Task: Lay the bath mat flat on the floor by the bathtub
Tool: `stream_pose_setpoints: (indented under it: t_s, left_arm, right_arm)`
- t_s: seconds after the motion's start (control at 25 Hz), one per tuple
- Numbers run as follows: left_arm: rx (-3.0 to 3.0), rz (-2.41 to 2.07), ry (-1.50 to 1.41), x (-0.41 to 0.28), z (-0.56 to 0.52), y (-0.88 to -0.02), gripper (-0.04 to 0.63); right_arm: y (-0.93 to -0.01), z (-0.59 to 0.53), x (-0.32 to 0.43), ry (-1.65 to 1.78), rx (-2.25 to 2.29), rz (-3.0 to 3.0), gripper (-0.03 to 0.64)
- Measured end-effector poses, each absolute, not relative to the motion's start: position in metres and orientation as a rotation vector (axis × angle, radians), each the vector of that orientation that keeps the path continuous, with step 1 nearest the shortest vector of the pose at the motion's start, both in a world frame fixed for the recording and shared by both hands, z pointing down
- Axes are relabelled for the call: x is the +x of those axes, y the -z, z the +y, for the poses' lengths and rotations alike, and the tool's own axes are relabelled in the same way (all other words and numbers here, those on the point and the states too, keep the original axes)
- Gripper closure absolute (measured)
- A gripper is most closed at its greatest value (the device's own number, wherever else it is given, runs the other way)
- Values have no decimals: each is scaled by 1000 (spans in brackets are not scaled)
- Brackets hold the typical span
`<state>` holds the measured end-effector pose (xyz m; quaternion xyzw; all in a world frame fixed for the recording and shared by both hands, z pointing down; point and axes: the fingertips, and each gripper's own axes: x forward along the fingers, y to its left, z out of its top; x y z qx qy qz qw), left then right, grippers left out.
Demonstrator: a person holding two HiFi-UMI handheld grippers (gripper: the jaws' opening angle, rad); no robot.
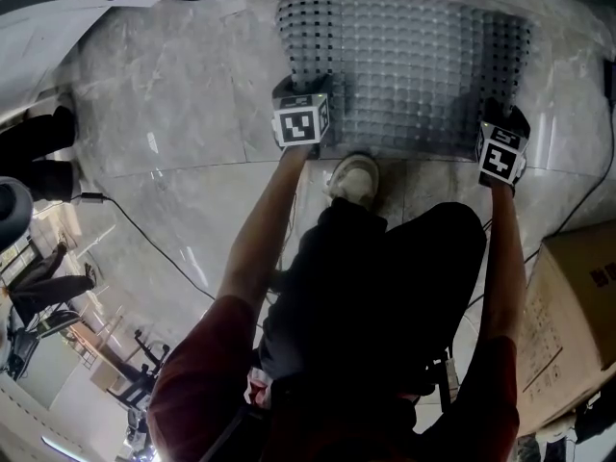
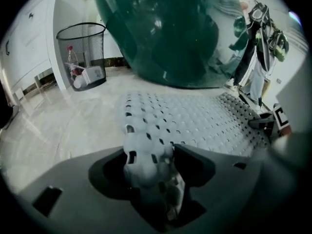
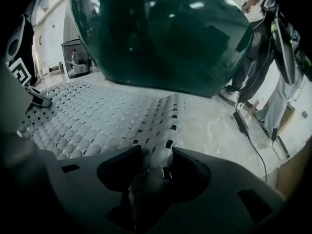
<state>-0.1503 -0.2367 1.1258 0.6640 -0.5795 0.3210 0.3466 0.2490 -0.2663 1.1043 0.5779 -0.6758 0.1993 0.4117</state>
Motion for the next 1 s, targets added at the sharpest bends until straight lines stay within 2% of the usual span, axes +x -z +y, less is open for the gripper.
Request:
stream_pose_setpoints:
  t_s: [0.08,0.28,0.4,0.52,1.0]
  left_arm:
    - [1712,-1518,-835,-154,-237,-1126,321]
    - [1700,-1558,-840,-160,-235,-1124,272]
    - [1722,-1583,-867,-161,-232,-1118,256]
    - [1752,-1591,-869,-158,-229,-1115,252]
    - [1831,-1633,-752,-136,-231,-1069,247]
  right_arm:
    - [-1105,-267,255,-524,1478,-1693,425]
    - [-1105,-267,262,-554,1522,-1675,391]
    - [-1100,-268,269,-529,1561,-1660,325]
    - [-1097,-268,268,-503,1551,-1671,305]
    - [-1044,-274,218,-434,1567,-1876,298]
